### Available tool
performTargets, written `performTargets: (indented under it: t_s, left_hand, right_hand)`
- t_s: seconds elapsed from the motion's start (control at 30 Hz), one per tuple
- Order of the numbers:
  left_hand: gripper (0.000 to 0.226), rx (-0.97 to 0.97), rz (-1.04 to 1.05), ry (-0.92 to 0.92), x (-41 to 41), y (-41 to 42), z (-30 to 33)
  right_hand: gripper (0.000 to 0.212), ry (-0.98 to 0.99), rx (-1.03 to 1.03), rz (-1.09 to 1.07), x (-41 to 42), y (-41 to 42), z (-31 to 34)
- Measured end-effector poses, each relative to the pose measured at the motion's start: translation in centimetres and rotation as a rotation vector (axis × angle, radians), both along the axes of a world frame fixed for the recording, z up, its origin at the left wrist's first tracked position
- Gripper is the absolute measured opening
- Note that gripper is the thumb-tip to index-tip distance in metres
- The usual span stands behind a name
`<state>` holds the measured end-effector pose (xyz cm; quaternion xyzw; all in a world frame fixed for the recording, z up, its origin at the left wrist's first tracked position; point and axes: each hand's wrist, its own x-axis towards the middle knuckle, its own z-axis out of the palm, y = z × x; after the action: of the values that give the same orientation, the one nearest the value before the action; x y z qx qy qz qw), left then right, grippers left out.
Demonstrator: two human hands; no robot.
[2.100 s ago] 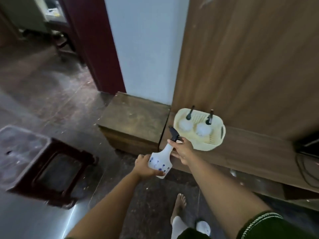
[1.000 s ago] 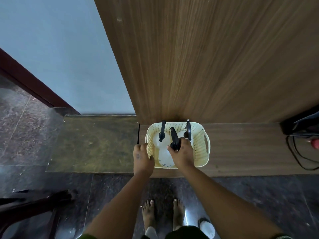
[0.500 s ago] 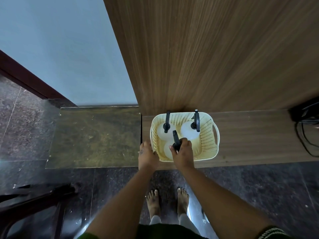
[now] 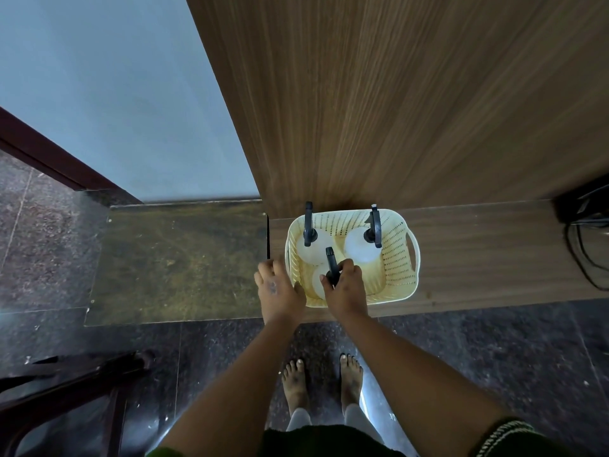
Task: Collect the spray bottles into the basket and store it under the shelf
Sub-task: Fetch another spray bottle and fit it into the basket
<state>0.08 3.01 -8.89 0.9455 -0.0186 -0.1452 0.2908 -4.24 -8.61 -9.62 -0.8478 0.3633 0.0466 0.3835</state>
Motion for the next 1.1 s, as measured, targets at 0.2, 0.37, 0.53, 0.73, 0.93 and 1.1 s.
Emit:
performTargets:
  t_s: [0.2, 0.37, 0.53, 0.73, 0.93, 1.1]
  left_hand:
    - [0.035, -0.216, 0.029, 0.018, 5.5, -2.7, 0.9]
    - [0.054, -0.114, -0.074, 0.185, 9.0, -4.9, 0.2]
    - [0.038, -0.118, -0.267, 0.158, 9.0, -6.7, -0.1]
    - [0.025, -0.203, -0.237, 0.228, 9.2, -6.9, -0.5]
    - [0.024, -0.349, -0.106, 0.342, 9.2, -6.0, -0.6]
    - [0.023, -0.387, -0.059, 0.369, 8.9, -5.1, -0.7]
  right_hand:
    - [0.037, 0.005, -0.001, 0.016, -0.1, -0.2, -0.2]
    - [0.026, 0.018, 0.015, 0.049, -0.3, -0.6, -0.3]
    - [0.024, 0.018, -0.009, 0.106, -0.3, -0.7, -0.1]
    - [0.024, 0.018, -0.031, 0.113, -0.2, -0.7, -0.1]
    - [0.026, 0.075, -0.062, 0.114, 0.4, -0.2, -0.3]
    - [0.035, 0.086, 0.121, -0.083, 0.6, 0.0, 0.0]
